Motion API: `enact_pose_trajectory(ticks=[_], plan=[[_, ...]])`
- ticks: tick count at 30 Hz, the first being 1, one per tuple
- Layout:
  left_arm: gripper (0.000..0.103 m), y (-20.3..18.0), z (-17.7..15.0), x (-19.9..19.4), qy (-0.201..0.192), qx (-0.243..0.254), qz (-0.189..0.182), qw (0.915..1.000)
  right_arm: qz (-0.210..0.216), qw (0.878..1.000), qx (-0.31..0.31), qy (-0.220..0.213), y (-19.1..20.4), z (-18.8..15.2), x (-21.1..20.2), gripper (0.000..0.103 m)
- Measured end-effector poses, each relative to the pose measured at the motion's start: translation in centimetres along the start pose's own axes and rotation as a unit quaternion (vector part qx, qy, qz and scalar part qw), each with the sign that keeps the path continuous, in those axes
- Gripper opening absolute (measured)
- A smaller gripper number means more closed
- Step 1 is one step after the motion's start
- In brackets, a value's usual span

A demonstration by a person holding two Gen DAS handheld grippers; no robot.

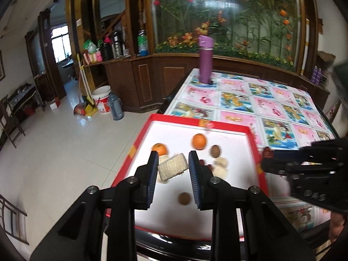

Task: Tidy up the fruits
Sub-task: 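Carry the beige cube and red date over the white tray, then open the left tool to drop the cube while the right tool releases the date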

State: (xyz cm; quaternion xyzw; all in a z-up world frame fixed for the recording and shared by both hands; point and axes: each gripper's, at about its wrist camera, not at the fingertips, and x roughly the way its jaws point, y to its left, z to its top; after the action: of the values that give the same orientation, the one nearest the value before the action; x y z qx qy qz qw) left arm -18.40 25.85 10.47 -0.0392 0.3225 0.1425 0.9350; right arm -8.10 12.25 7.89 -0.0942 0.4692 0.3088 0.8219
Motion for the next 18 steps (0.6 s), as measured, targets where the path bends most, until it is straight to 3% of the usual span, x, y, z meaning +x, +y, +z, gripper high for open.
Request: enact_pose_trajectory(ticks=[3,9,18], plan=[[0.03,2.0,-0.7,0.7,0.003,-0.004,0.014,0.9999,0.005,1.0,0.001,-0.005,0.1,-0.7,0.7,0.02],[0.03,3.7,-2.5,2.7,0.035,-0.01,0.018,0.9992,0.03,0.999,0.003,0.025,1.1,-1.1,3.3,0.02],[0.03,2.0,-3.0,5.0,0.066,0.005,-0.021,0.9976,0.047,0.998,0.008,0.048,1.7,-1.7,5.9,0.02]])
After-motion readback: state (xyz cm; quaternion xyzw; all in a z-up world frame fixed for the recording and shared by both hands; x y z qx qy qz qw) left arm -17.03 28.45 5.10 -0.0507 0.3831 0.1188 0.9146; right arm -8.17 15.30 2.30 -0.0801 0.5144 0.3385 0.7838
